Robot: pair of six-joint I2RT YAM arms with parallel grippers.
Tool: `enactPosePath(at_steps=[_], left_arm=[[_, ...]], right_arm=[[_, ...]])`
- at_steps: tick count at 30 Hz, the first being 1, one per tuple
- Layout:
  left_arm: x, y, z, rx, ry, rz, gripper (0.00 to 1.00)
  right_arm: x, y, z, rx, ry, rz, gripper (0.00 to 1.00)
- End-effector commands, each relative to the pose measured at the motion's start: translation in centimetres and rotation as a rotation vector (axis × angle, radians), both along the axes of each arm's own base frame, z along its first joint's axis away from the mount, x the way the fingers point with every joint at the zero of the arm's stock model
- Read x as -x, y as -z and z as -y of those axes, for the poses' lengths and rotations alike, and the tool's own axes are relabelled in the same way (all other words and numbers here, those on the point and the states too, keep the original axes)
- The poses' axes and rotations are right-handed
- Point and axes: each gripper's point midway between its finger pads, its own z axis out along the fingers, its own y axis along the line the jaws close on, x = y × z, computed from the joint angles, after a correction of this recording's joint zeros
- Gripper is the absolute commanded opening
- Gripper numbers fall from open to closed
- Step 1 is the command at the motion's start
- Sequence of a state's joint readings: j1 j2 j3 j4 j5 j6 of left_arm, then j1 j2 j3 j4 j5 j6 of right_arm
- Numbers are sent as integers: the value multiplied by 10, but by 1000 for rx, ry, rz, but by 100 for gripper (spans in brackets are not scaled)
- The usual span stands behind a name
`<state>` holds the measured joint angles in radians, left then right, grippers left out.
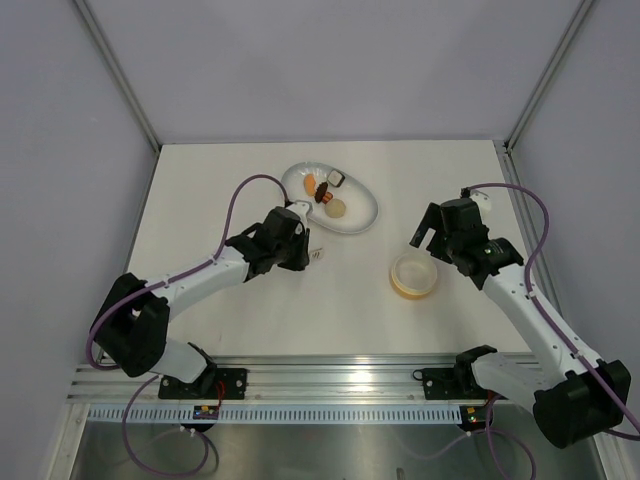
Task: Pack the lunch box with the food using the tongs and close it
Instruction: Pick up the clamp at the center of the board.
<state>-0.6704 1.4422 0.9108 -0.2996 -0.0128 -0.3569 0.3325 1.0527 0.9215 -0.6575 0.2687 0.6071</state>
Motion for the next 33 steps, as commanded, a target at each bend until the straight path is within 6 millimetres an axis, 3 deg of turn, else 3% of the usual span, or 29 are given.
enactPosePath(at_steps=[1, 7, 12, 13, 16, 20, 24, 27, 28, 33], left_arm=[[-5, -10, 3, 32, -13, 62, 19], [3, 2, 1, -11, 10, 30, 31], [4, 5, 4, -14, 15, 20, 34], [4, 5, 4, -13, 16, 20, 34], [3, 4, 5, -13, 16, 24, 19], [2, 2, 5, -15, 13, 23, 17], [0, -17, 5, -16, 25, 43, 13], [-8, -50, 3, -32, 36, 101, 12], [-15, -71, 6, -21, 41, 138, 12], [-32, -106, 3, -81, 67, 167, 14]], right_arm=[[-8, -11, -2, -22, 10, 29, 99], [-10, -9, -5, -31, 7, 21, 99], [-10, -8, -6, -28, 4, 15, 99], [-10, -8, -6, -29, 4, 18, 99], [-9, -8, -5, -26, 4, 15, 99], [-9, -7, -5, -27, 9, 14, 99], [-9, -9, -4, -25, 7, 15, 99], [-8, -11, -3, -22, 11, 20, 99], [-8, -12, -3, -22, 12, 23, 99], [-8, -16, -3, -29, 13, 33, 99]])
